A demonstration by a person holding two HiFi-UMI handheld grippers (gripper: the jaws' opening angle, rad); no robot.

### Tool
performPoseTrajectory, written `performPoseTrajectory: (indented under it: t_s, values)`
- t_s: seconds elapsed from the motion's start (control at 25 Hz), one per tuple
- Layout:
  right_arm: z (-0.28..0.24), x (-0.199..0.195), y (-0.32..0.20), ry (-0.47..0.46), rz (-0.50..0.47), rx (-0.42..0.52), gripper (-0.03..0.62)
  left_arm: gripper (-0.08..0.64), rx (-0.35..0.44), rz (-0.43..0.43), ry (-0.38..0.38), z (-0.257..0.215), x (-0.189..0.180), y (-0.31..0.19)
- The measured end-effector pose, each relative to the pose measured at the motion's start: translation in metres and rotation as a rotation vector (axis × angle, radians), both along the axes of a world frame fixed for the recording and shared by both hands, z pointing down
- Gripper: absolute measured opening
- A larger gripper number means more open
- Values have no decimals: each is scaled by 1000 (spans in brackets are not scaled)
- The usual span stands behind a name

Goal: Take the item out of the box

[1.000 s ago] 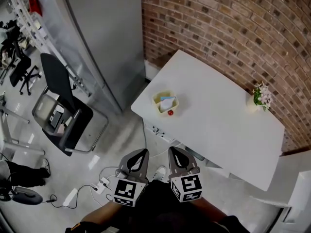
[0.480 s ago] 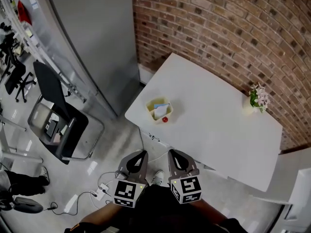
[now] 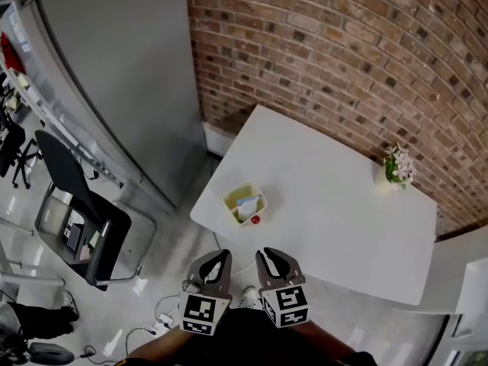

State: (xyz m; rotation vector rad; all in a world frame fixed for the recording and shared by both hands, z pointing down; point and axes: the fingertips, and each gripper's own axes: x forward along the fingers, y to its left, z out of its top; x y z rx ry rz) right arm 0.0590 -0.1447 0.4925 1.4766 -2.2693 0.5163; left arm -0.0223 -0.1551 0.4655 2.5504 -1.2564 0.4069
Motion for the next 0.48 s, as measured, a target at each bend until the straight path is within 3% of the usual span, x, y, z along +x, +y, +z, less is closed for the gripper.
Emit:
performPoseTrajectory:
  t_s: [0.48]
  values:
    - [34,-26,-85,45,80,-82,140,5,9,53,-39,17,-13,-82]
